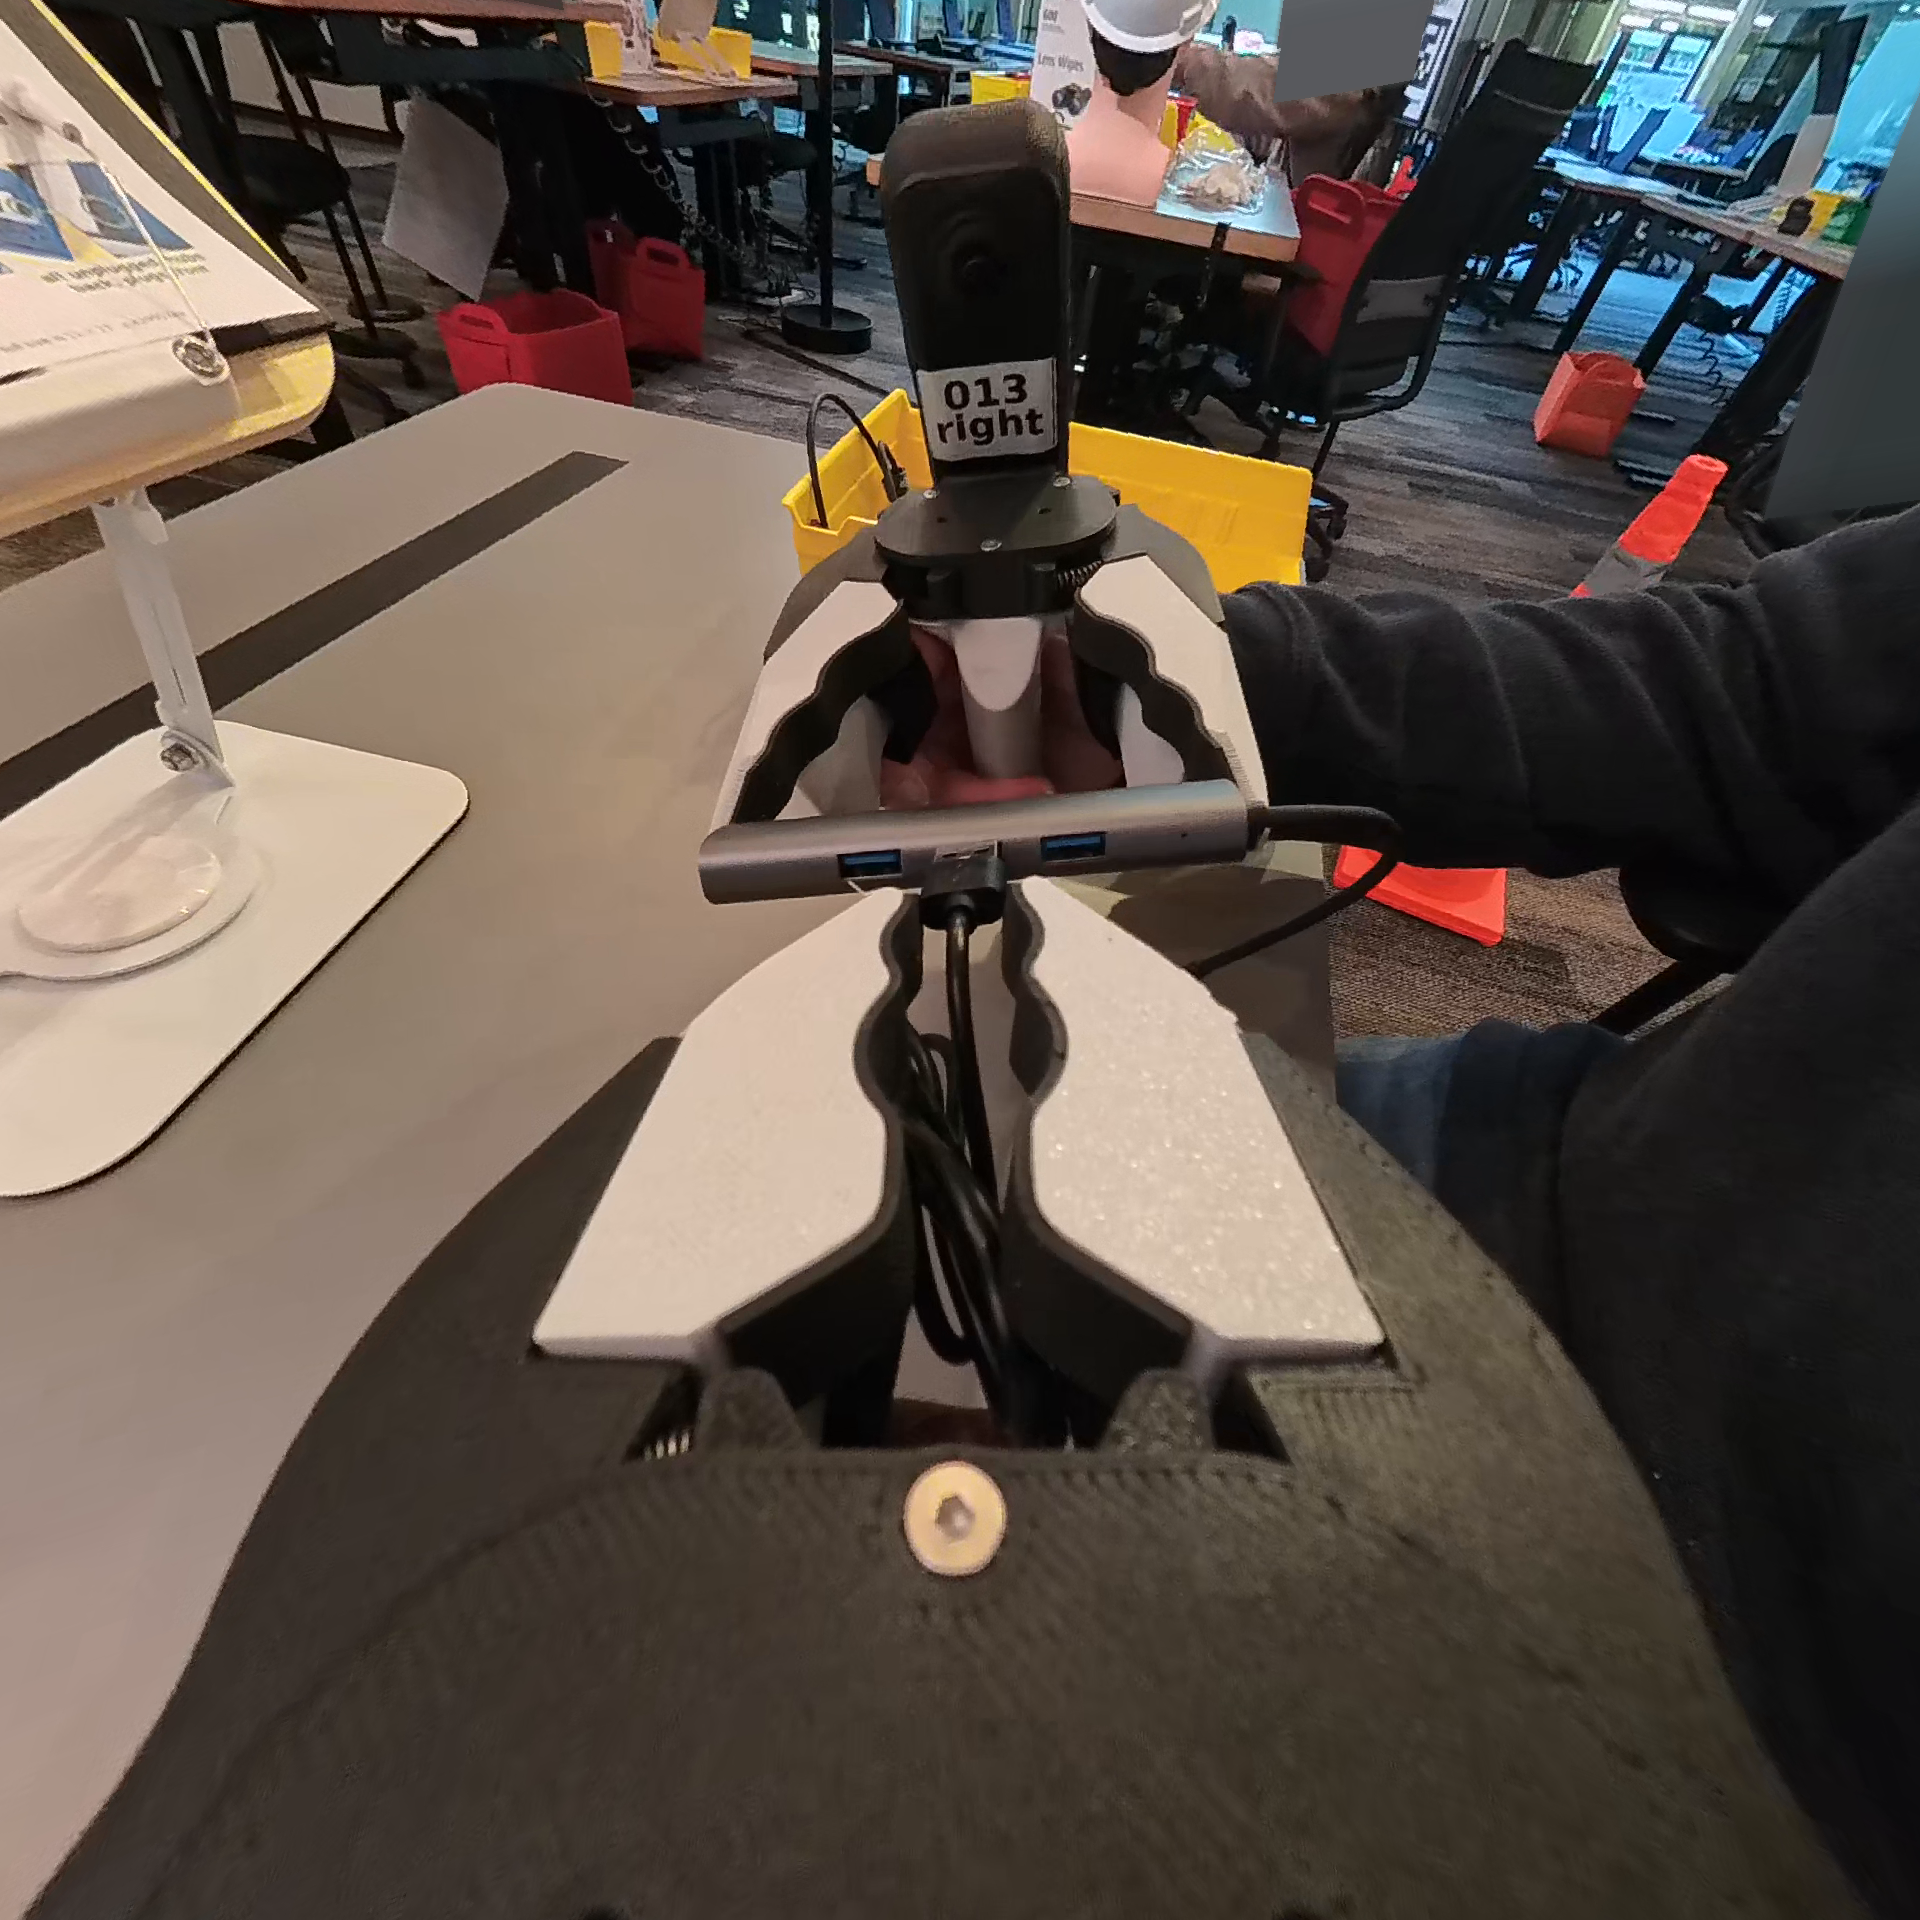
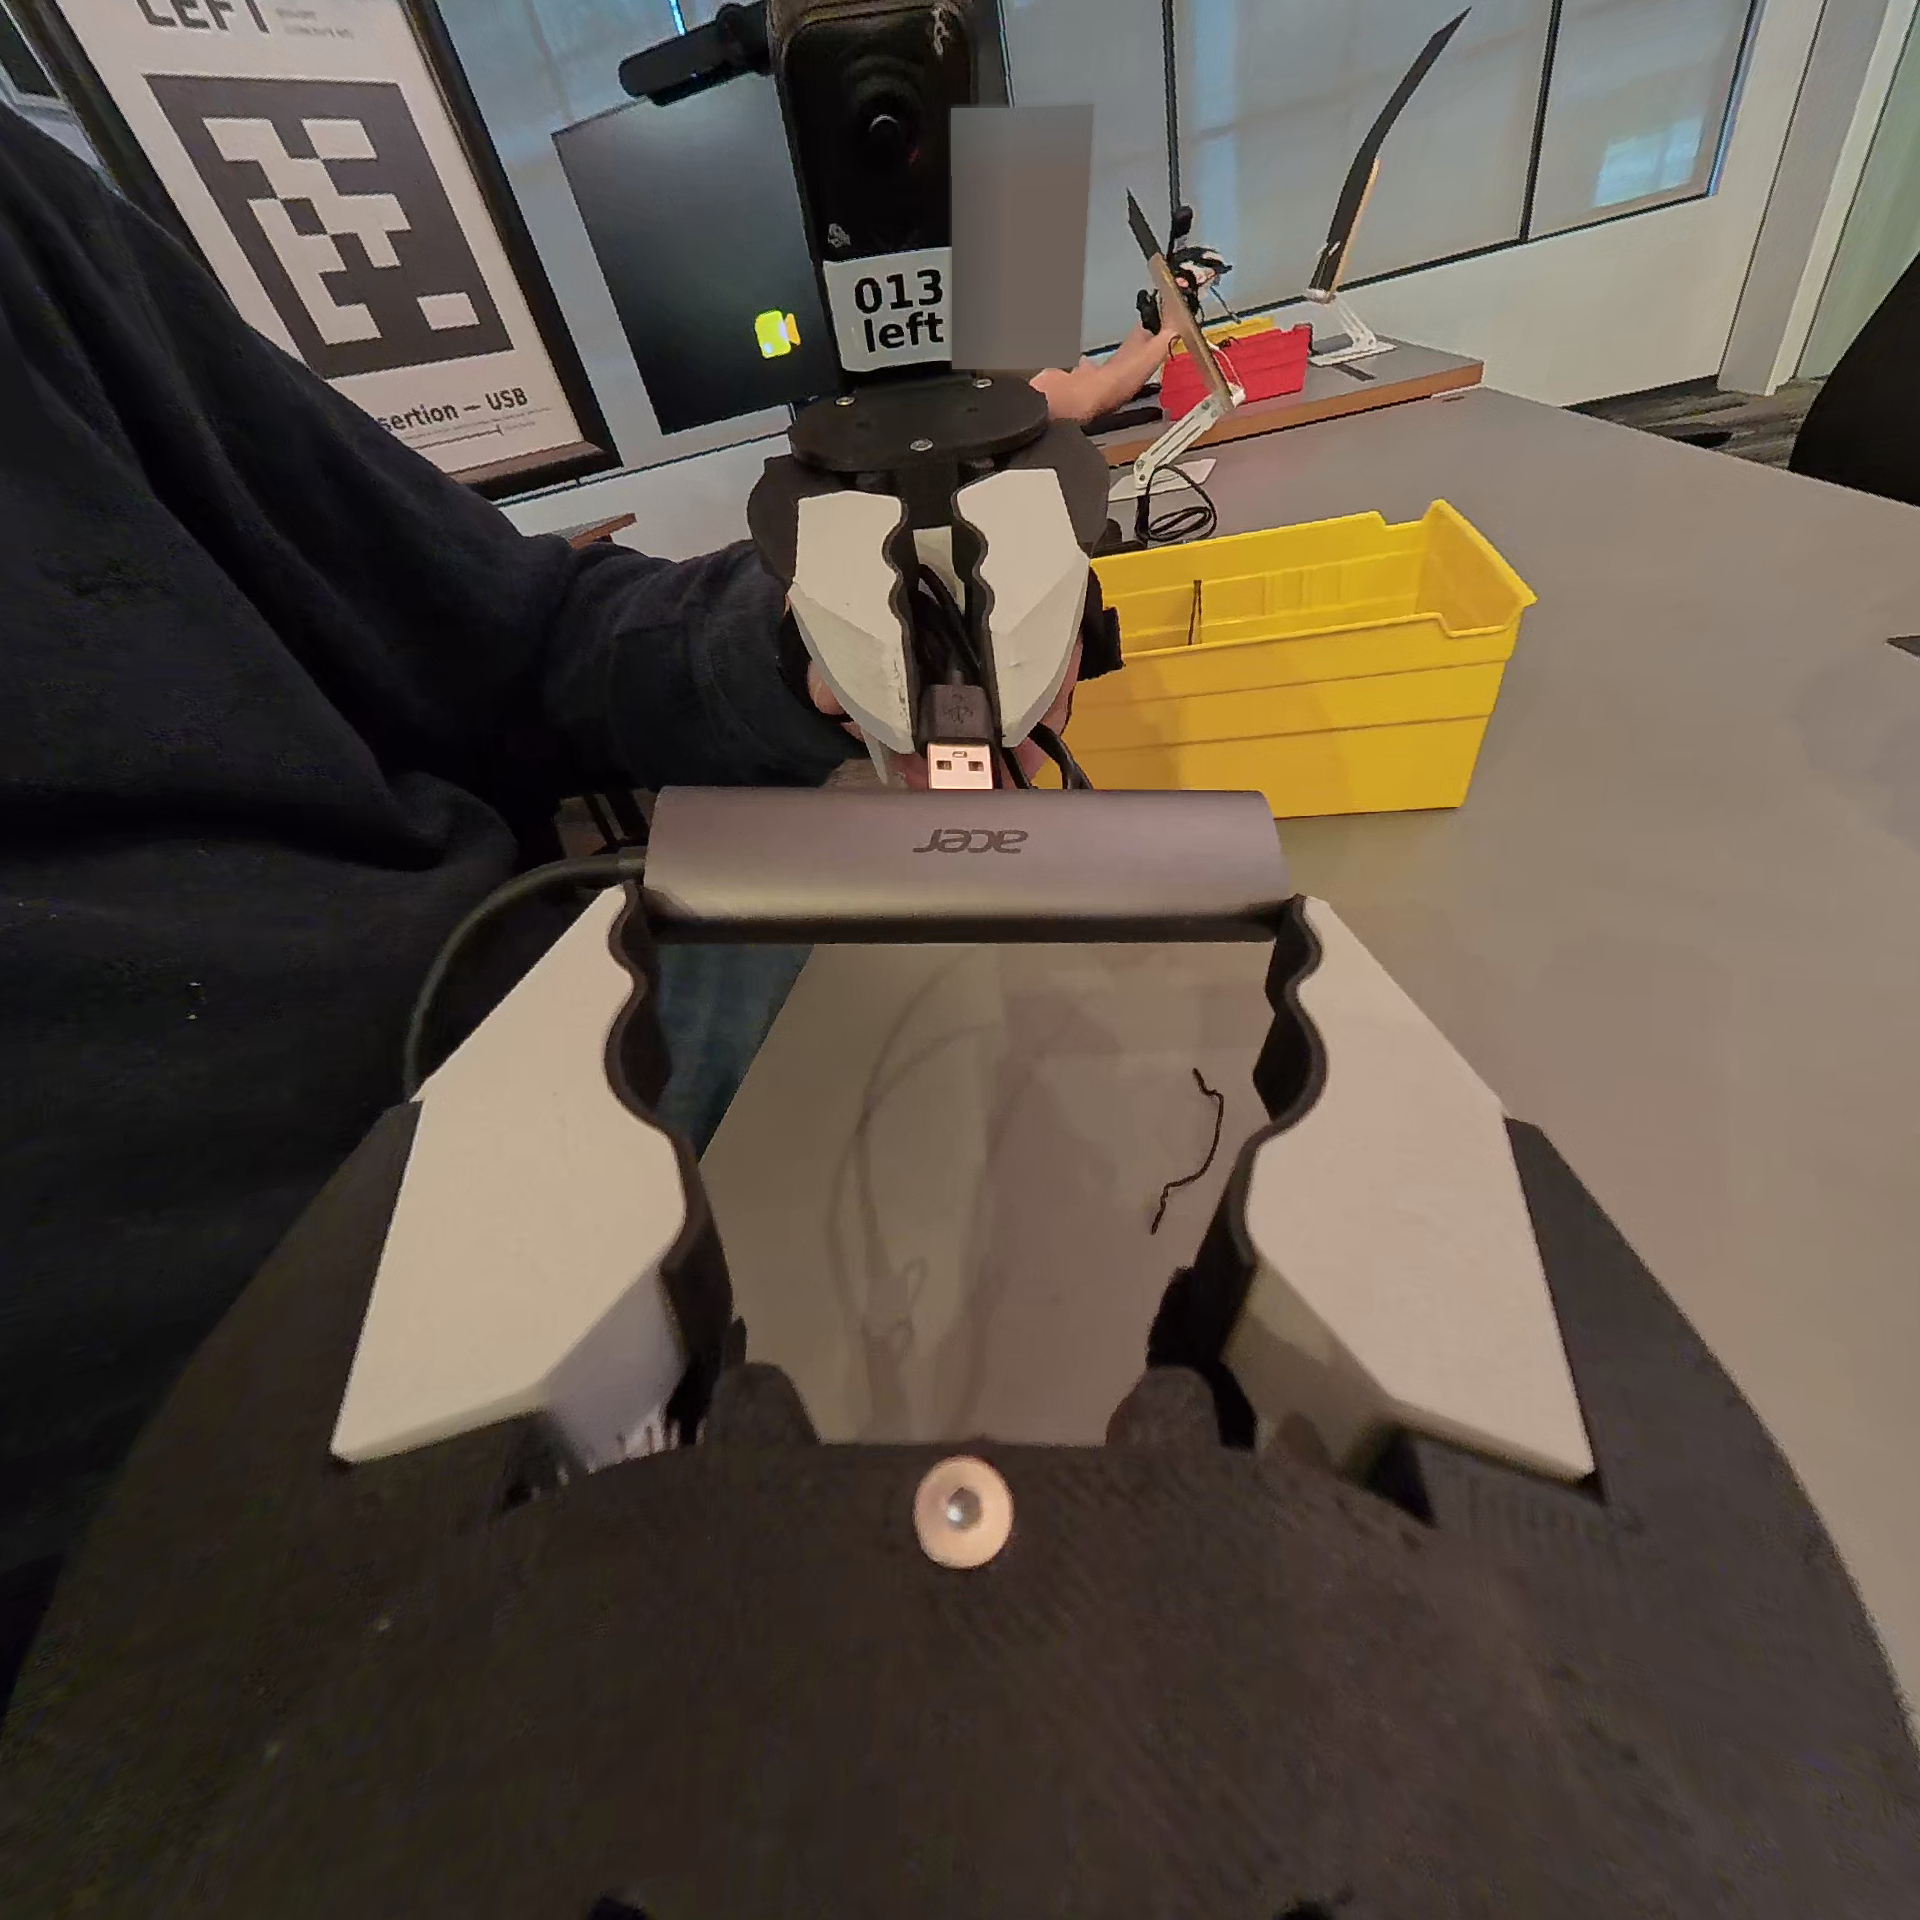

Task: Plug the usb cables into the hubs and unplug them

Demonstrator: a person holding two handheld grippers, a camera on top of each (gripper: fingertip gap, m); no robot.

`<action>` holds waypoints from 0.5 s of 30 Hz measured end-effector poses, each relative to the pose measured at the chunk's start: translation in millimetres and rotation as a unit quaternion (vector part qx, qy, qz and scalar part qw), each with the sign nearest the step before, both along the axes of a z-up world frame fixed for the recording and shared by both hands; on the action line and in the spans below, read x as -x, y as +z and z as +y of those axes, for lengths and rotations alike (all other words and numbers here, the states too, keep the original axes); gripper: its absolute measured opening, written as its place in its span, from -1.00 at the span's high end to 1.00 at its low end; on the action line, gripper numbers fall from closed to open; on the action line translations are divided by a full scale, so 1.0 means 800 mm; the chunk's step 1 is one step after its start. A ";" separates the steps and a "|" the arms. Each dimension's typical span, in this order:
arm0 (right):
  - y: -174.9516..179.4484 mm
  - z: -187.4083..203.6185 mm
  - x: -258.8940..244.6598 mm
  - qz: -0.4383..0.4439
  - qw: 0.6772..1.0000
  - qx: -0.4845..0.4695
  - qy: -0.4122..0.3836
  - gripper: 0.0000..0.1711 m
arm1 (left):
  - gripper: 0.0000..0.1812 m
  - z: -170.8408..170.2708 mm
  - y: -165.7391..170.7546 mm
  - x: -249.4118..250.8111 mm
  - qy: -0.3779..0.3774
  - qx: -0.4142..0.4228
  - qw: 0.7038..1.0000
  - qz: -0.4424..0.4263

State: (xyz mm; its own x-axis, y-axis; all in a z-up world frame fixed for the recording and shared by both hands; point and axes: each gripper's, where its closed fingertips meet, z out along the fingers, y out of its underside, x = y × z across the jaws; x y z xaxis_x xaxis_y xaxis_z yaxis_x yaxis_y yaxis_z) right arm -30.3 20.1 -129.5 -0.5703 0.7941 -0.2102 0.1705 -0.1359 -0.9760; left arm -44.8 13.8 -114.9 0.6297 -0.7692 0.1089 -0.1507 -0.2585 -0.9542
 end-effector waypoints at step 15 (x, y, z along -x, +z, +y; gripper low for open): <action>0.001 -0.004 0.000 0.000 1.000 0.003 0.006 -0.34 | 0.84 -0.002 -0.001 -0.003 -0.005 0.002 1.000 0.000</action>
State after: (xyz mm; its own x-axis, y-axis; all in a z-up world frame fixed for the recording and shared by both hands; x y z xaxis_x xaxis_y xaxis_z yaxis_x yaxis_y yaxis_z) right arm -30.0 17.2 -128.8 -0.5804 0.7853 -0.2155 0.1722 -0.1403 -0.9750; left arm -42.1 12.1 -116.0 0.6214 -0.7755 0.1118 -0.1544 -0.2611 -0.9529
